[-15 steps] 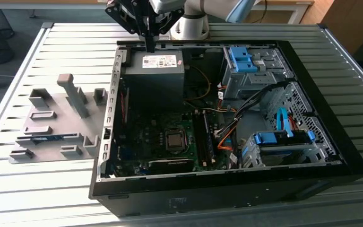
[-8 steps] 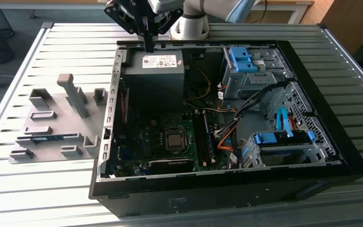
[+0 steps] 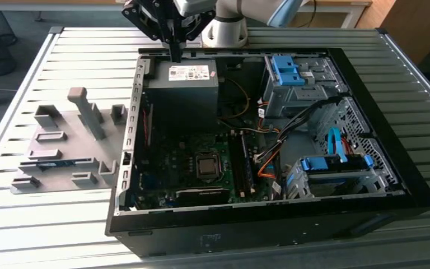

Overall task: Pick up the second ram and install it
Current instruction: 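Reach for the second ram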

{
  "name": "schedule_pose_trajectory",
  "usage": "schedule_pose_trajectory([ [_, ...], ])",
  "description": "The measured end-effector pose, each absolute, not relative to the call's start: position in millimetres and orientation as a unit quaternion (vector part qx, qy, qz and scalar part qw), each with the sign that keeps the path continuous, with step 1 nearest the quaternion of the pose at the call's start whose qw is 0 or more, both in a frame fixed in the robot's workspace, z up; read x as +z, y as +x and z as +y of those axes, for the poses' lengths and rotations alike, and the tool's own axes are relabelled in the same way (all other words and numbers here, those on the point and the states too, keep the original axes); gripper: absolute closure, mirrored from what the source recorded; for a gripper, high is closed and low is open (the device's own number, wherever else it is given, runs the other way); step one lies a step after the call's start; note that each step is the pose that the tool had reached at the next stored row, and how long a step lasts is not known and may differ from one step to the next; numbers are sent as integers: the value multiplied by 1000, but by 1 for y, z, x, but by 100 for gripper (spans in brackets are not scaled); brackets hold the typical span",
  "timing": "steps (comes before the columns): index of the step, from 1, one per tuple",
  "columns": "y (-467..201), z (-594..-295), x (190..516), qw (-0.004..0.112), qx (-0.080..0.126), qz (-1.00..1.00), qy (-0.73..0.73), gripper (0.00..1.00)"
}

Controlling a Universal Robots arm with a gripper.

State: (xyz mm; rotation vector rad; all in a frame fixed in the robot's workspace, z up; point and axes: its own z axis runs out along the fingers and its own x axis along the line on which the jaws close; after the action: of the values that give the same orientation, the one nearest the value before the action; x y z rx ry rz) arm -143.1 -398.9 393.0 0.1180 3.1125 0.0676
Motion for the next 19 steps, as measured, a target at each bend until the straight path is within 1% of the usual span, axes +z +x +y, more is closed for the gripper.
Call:
schedule_pose_trajectory([
  [19,-149,-399,393,13,22,999,38,89],
])
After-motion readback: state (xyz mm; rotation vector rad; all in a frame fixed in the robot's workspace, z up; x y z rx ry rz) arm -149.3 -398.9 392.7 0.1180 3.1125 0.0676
